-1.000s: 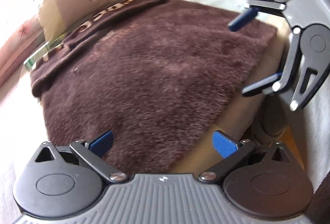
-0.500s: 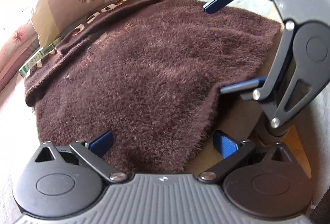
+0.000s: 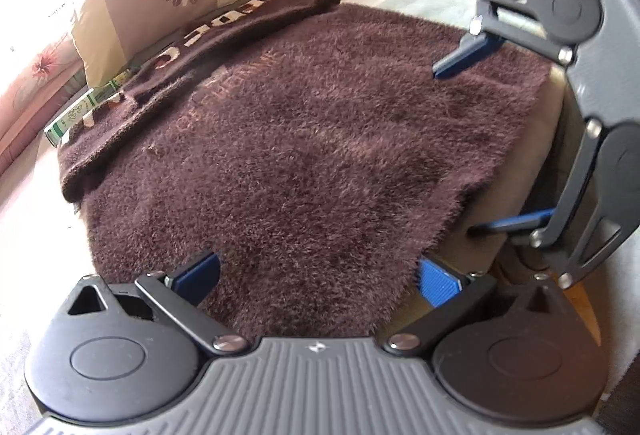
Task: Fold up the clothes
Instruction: 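Roll both grippers and set them at the sweater hem edge, then close both grippers on the sweater hem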
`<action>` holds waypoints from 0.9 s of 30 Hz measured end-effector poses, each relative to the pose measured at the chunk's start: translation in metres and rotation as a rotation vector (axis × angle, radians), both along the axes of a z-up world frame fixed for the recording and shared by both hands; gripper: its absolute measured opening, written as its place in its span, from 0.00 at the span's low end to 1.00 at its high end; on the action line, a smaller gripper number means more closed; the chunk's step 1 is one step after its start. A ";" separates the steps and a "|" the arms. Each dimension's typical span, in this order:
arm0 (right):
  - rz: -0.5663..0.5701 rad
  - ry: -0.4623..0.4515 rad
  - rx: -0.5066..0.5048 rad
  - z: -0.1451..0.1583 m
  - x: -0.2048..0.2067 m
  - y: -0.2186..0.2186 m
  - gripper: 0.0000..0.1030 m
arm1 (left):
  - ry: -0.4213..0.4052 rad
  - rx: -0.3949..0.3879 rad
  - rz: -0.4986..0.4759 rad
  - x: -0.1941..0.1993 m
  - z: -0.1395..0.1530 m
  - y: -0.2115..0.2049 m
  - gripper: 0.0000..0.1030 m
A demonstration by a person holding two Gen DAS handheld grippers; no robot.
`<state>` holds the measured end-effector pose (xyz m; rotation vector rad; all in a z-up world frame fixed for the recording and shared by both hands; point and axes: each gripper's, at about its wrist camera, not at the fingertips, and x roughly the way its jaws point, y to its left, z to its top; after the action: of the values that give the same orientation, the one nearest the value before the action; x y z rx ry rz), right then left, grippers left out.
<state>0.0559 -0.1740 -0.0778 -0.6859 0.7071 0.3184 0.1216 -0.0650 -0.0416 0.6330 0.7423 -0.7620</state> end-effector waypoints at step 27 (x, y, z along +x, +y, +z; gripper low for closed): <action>0.071 -0.214 -0.203 0.005 -0.006 0.029 1.00 | -0.113 0.021 0.004 0.003 -0.008 -0.001 0.99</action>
<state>0.0503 -0.1446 -0.0726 -0.9244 0.5152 0.2352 0.1249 -0.0661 -0.0499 0.6882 0.6483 -0.7092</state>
